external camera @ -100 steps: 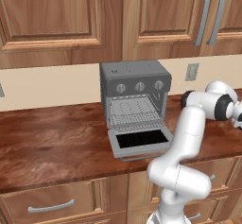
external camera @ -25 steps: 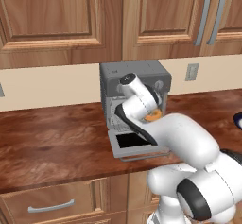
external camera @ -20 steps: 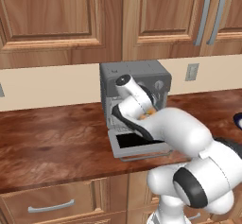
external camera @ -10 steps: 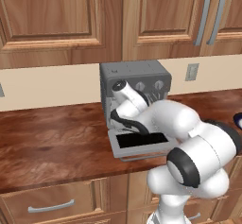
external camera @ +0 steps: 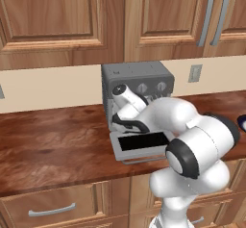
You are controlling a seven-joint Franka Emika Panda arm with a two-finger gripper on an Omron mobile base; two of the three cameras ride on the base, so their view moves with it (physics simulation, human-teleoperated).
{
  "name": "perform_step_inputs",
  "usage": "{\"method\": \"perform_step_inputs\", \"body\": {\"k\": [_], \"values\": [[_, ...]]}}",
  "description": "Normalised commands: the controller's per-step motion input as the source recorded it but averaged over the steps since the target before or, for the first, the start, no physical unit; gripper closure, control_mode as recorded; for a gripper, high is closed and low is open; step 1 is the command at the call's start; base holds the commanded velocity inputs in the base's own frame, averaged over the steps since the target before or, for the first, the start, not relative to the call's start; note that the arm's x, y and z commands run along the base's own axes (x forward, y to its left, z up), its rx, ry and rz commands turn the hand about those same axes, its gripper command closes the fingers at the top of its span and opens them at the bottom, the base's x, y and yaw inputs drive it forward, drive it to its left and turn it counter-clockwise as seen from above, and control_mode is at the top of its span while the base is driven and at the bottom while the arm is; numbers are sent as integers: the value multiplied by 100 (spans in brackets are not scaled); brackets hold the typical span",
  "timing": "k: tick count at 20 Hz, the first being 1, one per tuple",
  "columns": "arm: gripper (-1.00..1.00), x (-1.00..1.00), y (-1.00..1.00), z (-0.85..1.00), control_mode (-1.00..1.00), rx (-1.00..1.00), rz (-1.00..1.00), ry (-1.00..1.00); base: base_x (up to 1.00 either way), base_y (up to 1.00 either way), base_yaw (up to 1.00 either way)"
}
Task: Pick up the bagel from the plate, place it on the toaster oven rack, close the door, and set the timer.
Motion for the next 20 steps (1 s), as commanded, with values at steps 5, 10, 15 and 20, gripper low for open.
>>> {"method": "perform_step_inputs", "body": {"k": [5, 10, 15, 20], "values": [[100, 14, 0, -13, -100, 0, 3, 0, 0, 0, 0], [-100, 0, 4, -6, -100, 0, 2, 0, 0, 0, 0], [-100, -3, 0, 0, -100, 0, 0, 0, 0, 0, 0], [-100, -6, 3, 18, -100, 2, 0, 0, 0, 0, 0]]}}
